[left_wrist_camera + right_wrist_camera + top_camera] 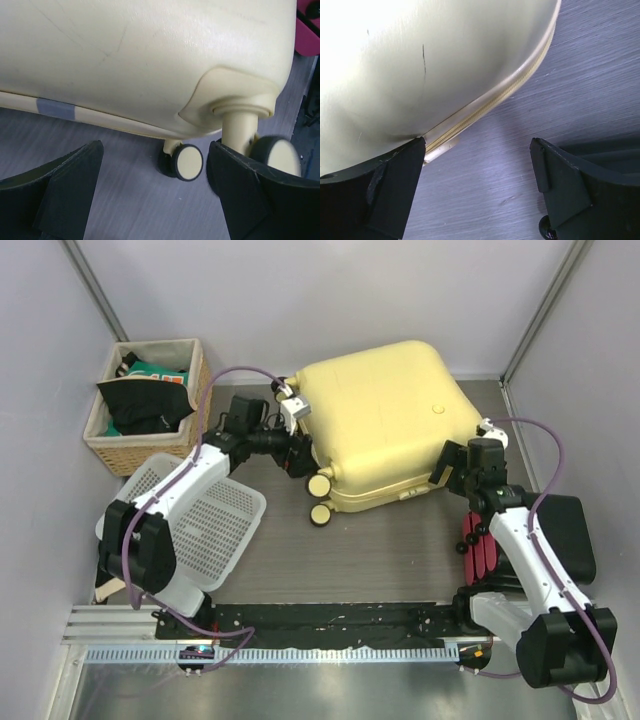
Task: Open, take out, and arrange the luggage
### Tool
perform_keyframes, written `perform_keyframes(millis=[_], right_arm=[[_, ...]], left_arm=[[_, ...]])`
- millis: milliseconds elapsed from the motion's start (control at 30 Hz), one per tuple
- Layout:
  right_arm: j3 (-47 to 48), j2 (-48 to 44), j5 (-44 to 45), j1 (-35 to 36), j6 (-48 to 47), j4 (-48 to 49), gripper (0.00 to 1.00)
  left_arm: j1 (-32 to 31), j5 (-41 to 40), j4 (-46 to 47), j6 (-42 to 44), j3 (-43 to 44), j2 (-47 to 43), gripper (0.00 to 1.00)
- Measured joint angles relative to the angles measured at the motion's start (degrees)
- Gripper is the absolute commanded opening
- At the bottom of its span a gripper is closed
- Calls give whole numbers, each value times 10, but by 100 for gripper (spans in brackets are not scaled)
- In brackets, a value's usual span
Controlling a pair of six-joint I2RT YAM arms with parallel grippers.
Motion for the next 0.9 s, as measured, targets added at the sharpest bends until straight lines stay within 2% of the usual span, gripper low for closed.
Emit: perform_keyframes(millis=[133, 367, 500, 667, 800, 900], right_arm=[[2, 24, 19, -4, 0, 19, 98], [20, 61, 42, -22, 1, 60, 98], [40, 66, 27, -22, 2, 70, 97], [66, 37, 0, -23, 7, 67, 96], [103, -11, -109, -19, 46, 68, 90], [104, -58, -196, -12, 96, 88, 88]], left_arm=[[-34, -12, 8, -26, -49, -24, 94], [-141, -38, 38, -74, -63, -24, 94], [-182, -53, 37, -99, -80, -30, 99], [-179, -156, -3, -104, -80, -89, 100], [-147, -228, -49, -94, -68, -168, 100], [-96, -272, -68, -81, -49, -209, 100]])
